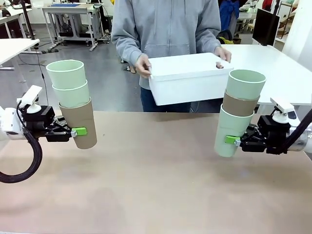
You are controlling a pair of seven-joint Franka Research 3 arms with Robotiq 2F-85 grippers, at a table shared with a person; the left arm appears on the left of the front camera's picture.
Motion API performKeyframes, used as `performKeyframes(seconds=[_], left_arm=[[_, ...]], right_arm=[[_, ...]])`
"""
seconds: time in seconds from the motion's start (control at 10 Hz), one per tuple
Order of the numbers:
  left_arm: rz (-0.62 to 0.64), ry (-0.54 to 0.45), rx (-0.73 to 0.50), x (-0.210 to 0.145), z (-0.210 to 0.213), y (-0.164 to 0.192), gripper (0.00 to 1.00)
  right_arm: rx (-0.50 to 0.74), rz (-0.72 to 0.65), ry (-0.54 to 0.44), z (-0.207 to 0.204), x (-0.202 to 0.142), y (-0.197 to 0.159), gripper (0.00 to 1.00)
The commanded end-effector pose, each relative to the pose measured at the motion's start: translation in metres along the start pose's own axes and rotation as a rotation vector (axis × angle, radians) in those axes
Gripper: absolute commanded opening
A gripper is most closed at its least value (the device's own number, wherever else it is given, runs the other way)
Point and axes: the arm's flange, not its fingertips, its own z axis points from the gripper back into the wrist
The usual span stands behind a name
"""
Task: Stack the cups and store them in the basket.
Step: Place the stack of Reusable plastic cups into the Pantry Basket.
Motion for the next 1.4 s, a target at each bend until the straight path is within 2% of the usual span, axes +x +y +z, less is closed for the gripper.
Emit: performKeyframes(seconds=[0.0,1.3], left_arm=[[-0.011,-0.004,-0.003,0.0042,-0.0006,-0.0006,0.85],[-0.011,-0.004,-0.003,0.0042,-0.0006,-0.0006,0.85]], right_arm=[[0.0,0.013,-0.004,-0.0006,0.0029,0.0,0.85],[0.0,0.013,-0.004,-0.0006,0.0029,0.0,0.85]])
